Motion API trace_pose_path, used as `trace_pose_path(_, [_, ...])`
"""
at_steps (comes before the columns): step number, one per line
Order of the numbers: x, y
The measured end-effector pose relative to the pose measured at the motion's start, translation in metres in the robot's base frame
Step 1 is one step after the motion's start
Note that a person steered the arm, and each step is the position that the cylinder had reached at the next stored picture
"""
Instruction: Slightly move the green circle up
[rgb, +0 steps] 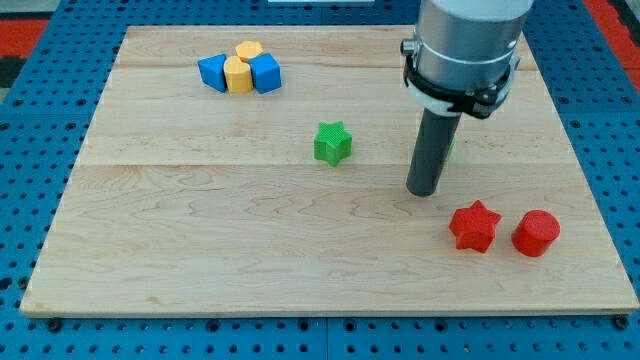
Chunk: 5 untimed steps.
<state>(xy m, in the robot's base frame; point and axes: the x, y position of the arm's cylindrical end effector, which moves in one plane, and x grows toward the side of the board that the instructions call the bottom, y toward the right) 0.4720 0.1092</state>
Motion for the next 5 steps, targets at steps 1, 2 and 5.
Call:
trace_pose_path(1, [-0.019,0.032])
trace_pose_path(2, [-0.019,0.065])
trace_pose_path(5, [-0.044,0.069])
